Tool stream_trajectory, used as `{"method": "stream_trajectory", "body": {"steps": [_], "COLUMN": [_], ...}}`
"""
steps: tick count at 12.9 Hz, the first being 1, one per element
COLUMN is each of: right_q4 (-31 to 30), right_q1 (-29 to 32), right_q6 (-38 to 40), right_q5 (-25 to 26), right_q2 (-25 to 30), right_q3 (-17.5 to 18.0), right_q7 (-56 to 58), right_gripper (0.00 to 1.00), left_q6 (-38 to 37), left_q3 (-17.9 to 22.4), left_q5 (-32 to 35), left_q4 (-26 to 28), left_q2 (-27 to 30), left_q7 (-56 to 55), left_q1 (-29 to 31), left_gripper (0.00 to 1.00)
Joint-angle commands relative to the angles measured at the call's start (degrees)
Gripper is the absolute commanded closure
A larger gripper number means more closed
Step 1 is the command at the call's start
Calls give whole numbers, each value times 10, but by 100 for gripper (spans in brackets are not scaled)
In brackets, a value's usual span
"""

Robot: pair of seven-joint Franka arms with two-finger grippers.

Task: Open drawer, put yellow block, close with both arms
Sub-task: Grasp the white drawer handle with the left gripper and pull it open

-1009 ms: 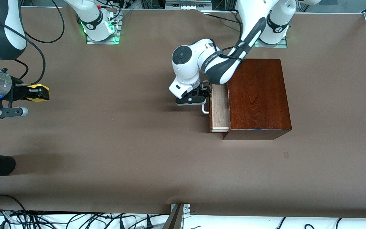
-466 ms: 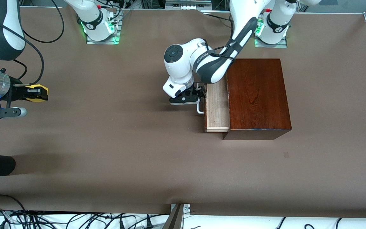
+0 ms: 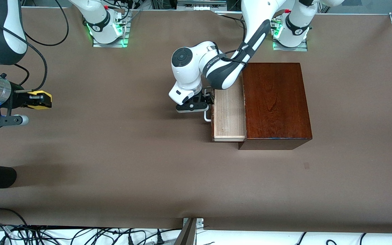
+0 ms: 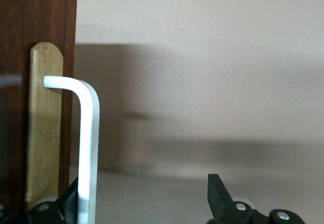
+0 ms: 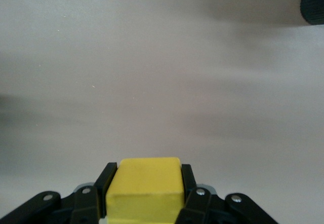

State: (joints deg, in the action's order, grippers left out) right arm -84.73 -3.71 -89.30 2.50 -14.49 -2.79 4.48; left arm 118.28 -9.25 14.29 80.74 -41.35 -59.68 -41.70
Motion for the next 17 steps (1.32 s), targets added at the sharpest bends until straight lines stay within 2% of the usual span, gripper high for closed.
{"method": "stream_trajectory", "body": {"steps": [1,7,10,13,17], "right_q4": [8,8,9,9,8], "right_q1": [3,2,10,10,11], "right_q6": [-3,-5,-6,-5,-5], "right_q5": [-2,-2,-5,-4,-4], "right_q2": [-2,-4,-9,-8,-10], "right_q3": [2,2,1,2,1], "right_q7": [-6,-6,-6,-6,-5], "right_gripper": [97,98,99,98,98], "left_q6": [49,56,56,55,-11], "left_q3": [3,6,17,17,18], "left_q5": [-30,-30,-55,-45,-44], "left_q4": [-59,-76,-81,-70,-24], "left_q2": [-48,-52,-51,-48,13], "left_q7": [-34,-35,-34,-27,10], "left_q1": [-28,-33,-33,-33,-22], "left_gripper": [0,0,0,0,0]}}
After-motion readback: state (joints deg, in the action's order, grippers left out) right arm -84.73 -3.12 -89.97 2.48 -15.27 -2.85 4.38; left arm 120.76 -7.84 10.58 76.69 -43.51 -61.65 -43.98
